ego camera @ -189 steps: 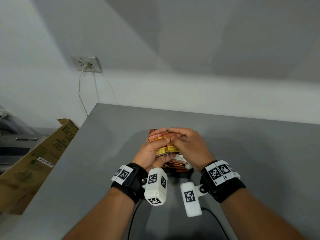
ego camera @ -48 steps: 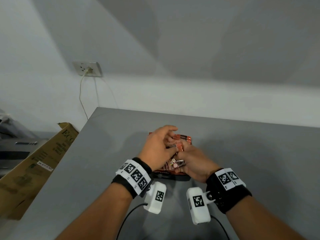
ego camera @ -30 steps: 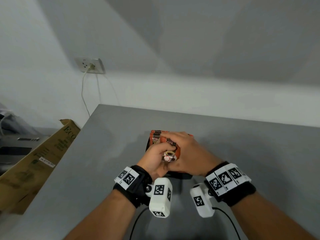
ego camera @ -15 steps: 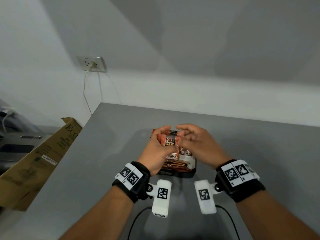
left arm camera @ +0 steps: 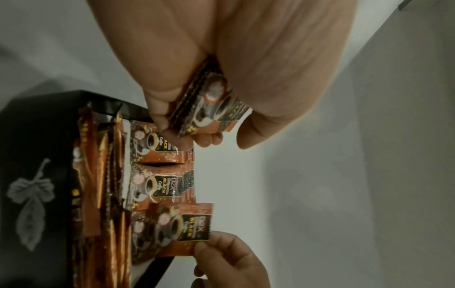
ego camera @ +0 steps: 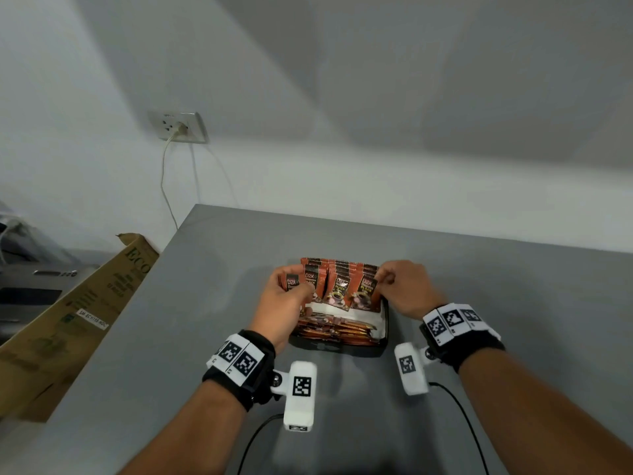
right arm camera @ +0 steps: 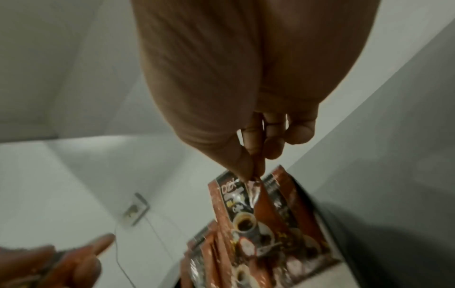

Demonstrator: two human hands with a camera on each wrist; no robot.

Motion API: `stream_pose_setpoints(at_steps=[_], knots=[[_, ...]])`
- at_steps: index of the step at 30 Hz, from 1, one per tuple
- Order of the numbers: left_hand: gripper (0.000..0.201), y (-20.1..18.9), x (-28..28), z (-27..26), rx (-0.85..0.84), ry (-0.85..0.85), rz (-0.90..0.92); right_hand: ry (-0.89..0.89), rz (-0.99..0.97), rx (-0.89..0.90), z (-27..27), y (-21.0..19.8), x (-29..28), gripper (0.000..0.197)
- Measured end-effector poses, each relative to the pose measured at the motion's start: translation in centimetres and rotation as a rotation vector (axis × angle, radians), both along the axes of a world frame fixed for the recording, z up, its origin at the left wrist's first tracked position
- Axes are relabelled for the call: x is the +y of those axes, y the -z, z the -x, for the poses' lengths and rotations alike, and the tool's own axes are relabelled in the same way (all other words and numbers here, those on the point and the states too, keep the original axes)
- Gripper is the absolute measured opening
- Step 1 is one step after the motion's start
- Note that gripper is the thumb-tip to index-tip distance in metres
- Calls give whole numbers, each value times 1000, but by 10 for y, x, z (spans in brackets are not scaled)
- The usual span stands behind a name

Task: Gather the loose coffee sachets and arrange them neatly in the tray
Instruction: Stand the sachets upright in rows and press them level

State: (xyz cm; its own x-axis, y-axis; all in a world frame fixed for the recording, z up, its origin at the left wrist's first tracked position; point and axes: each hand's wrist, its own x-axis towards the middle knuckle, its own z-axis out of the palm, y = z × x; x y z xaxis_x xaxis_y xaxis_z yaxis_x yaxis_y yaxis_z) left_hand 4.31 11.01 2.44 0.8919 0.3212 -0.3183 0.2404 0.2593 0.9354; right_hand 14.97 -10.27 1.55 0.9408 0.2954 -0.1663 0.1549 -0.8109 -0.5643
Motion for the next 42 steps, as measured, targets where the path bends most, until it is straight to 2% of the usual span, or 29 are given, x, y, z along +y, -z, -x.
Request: stream_pose_setpoints(at_steps=[4,11,16,20,23,25,29,31,33,36,42], knots=[[30,8,3,3,36,35,-50,-44,108,27,-4,16,6,19],[28,11,4,2,64,66,-54,-45,156,-82,-7,23,5,19],[45,11,0,-3,81,80,-16,-89,189,-156,-10,30,5,18],[49,13,-2,-3,81,118,-120,-99,171,-189,-9,35,-2,15],[48,12,-2,-2,45,162,-185,-27,34,-249,-4,22,-2,15],[52,10,-5,-3,17,204,-173,-50,-107,-231,9,2,7,18],[60,7,-13,-9,-19,262,-228,-239,-363,97,36,-29,33,22],[57,6,-13,-10,-13,227,-237,-228,-347,43,36,-31,39,20],[45,7,-9,-13,20,128,-234,-156,-315,-21,26,-28,39,25],[28,7,4,-12,72,-10,-155,-76,-258,-5,12,-21,40,20],[33,14,18,-6,139,-43,-113,-57,-67,25,-1,8,59,20]])
